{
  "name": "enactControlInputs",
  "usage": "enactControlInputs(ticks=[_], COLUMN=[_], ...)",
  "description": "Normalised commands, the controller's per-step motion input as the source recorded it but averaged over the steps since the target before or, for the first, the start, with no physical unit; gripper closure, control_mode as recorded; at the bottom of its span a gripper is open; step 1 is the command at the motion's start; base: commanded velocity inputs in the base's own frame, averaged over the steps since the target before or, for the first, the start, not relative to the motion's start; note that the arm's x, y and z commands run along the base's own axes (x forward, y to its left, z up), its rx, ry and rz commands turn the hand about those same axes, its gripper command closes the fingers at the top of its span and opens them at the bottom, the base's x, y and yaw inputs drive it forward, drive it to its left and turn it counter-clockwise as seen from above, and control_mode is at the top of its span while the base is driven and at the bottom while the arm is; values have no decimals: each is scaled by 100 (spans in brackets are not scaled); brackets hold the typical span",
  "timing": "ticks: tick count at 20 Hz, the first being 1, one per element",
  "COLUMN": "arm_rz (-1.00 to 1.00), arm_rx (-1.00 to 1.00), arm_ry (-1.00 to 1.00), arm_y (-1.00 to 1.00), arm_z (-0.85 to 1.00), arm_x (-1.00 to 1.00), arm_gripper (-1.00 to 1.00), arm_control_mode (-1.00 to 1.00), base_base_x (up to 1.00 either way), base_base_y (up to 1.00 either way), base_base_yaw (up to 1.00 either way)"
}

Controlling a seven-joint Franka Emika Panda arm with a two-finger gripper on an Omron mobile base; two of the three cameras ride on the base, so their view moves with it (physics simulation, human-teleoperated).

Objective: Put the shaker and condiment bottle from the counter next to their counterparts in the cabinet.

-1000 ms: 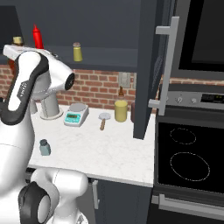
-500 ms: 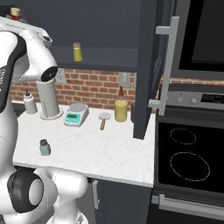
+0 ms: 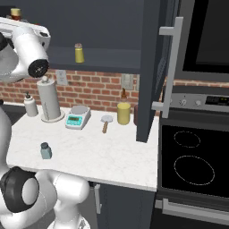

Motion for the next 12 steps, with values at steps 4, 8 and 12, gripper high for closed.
enactControlInputs(ticks=[4,8,12], arm_rz=[-2,0,0], arm_rx=[0,-3,-10], arm_ry=[0,0,0], arm_y=[0,0,0], arm_z=[26,6,-54], arm_x=[0,0,2], arm_gripper=[100,100,100], arm_control_mode=[-100,-100,-100], base_base_x=[0,0,0], base_base_y=[0,0,0], base_base_yaw=[0,0,0])
